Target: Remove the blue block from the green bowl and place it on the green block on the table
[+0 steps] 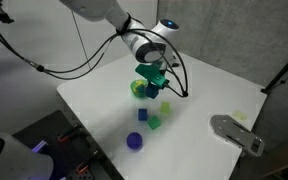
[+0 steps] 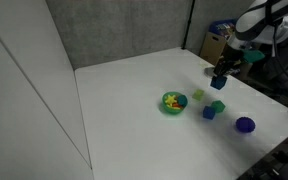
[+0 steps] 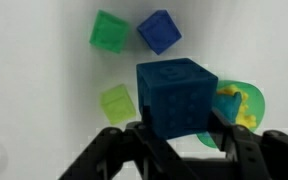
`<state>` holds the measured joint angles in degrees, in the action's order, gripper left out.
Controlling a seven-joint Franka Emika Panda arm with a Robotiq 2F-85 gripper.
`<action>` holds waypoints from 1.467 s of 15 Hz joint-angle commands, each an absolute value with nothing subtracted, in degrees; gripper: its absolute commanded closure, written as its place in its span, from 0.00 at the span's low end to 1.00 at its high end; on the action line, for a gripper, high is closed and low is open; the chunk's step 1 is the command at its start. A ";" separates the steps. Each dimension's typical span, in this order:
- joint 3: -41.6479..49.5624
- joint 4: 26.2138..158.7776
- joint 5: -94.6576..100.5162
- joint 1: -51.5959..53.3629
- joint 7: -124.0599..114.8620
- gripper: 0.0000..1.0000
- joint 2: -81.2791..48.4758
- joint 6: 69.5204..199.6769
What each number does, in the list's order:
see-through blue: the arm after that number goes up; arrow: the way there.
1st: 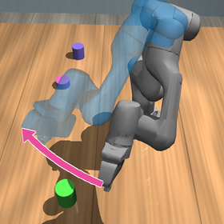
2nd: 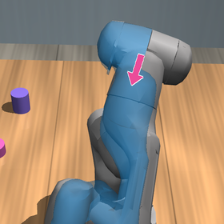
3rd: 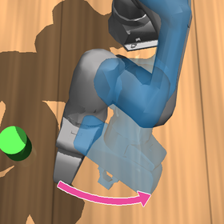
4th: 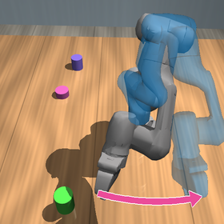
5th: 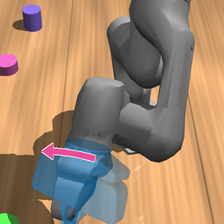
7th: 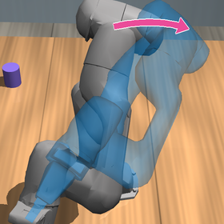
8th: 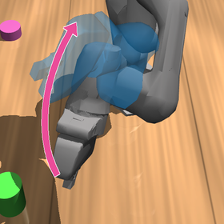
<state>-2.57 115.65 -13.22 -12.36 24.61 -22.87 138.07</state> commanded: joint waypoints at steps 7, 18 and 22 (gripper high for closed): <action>1.55 123.01 -6.82 -11.81 23.77 0.01 -19.00 137.34; 2.19 129.55 -1.93 -8.58 21.48 0.00 -4.02 130.13; 2.22 134.37 3.61 -6.27 14.61 0.00 5.21 127.47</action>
